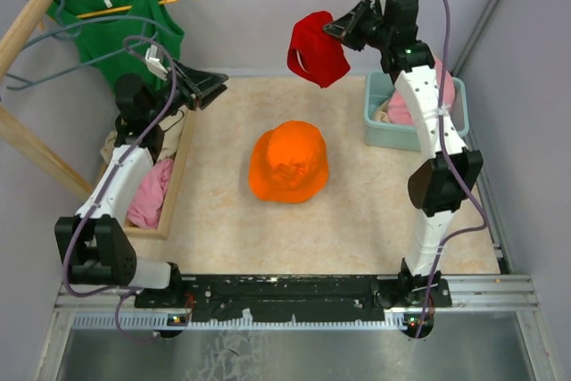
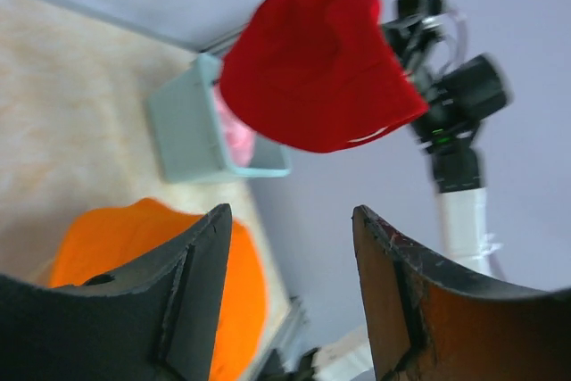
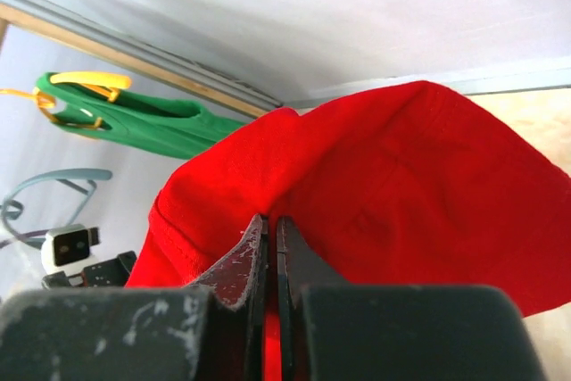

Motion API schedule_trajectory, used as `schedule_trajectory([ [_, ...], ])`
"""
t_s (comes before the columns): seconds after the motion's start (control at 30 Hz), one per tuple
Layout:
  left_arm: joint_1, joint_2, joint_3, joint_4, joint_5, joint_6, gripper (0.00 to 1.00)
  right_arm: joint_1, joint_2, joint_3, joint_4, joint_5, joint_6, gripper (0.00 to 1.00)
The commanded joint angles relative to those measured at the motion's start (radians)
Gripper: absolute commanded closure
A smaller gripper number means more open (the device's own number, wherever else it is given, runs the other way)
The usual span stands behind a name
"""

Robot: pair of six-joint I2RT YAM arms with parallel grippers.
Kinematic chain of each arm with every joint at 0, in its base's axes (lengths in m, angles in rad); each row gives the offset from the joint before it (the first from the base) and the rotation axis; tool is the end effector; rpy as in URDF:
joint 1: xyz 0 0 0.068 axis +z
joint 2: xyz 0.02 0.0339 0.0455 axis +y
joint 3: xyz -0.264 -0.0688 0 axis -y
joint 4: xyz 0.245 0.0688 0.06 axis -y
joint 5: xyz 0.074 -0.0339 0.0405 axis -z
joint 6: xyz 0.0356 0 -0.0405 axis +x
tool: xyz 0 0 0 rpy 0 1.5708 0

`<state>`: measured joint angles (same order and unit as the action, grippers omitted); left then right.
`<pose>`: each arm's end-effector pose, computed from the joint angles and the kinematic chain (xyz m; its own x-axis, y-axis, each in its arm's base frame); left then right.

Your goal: Stack the hats

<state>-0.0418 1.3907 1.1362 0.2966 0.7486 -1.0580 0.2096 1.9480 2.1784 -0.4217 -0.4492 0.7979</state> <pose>0.3236 -0.0378 0.3738 -0.5981 -0.6139 -0.5151 0.3850 0.3437 -0.8566 0.4332 0.1080 0.4531 -0.5626 0.5396 -0.6264 -0.2889 0.5816 0.7605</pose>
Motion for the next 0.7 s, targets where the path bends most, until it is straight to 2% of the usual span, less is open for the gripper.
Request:
schedule_trajectory([
  [0.0,-0.043,0.056,-0.04,0.373,0.018,-0.443,0.36,0.017,-0.066,-0.065,0.255,-0.065,0.127,1.0],
  [0.17,-0.161,0.153,-0.014,0.597,-0.046,-0.703,0.34,0.039,-0.091,-0.125,0.321,-0.061,0.153,1.0],
  [0.33,-0.266,0.184,-0.051,0.717,-0.117,-0.901,0.34,0.042,-0.125,-0.174,0.377,-0.025,0.13,1.0],
  [0.5,-0.317,0.215,-0.034,0.758,-0.148,-0.983,0.32,0.042,-0.154,-0.218,0.427,-0.005,0.108,1.0],
  [0.67,-0.329,0.237,-0.024,0.755,-0.162,-0.989,0.31,0.043,-0.177,-0.263,0.469,-0.001,0.111,1.0],
])
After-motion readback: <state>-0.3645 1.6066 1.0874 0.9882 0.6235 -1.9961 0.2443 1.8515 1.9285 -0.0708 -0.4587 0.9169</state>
